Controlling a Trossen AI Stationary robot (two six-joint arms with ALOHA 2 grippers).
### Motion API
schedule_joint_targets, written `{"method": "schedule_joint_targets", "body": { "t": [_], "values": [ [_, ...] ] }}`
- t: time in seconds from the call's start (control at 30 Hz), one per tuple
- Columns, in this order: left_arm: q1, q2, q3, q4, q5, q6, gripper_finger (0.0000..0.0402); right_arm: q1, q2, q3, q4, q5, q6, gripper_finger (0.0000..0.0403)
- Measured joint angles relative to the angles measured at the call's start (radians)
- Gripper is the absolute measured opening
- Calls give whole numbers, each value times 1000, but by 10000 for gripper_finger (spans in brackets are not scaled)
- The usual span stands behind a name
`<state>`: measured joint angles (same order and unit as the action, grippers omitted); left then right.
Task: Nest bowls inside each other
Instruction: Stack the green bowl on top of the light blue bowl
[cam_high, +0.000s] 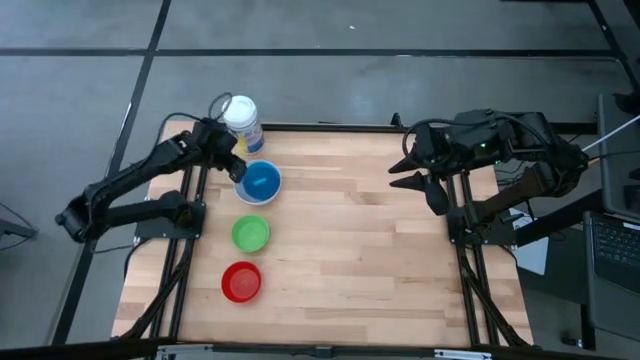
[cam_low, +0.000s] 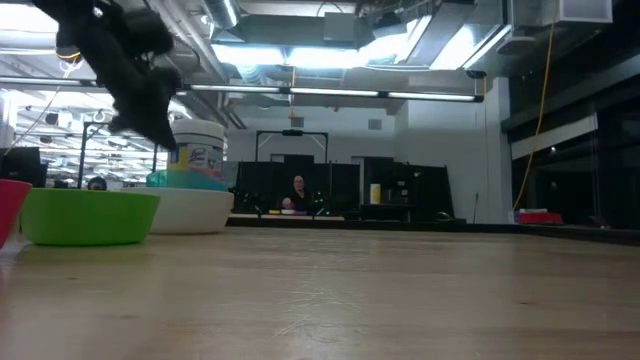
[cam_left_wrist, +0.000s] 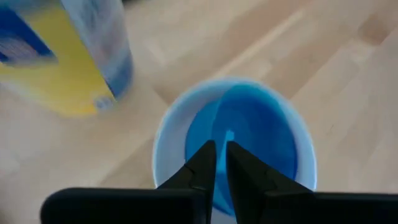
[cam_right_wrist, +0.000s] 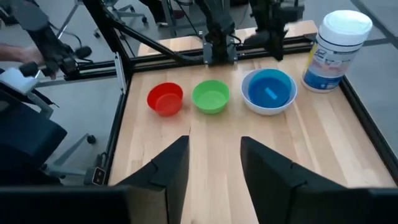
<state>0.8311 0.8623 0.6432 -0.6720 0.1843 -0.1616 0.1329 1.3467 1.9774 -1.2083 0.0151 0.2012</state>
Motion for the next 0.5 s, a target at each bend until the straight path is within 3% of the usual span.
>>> {"method": "schedule_joint_targets", "body": {
  "t": [0.33, 0.5],
  "values": [
    [-40, 145, -52, 135, 52, -16, 40, 16, -8, 0, 4, 3, 28, 149],
    [-56, 197, -52, 130, 17, -37, 11, 16, -8, 0, 4, 4, 31, 149]
  ]
}}
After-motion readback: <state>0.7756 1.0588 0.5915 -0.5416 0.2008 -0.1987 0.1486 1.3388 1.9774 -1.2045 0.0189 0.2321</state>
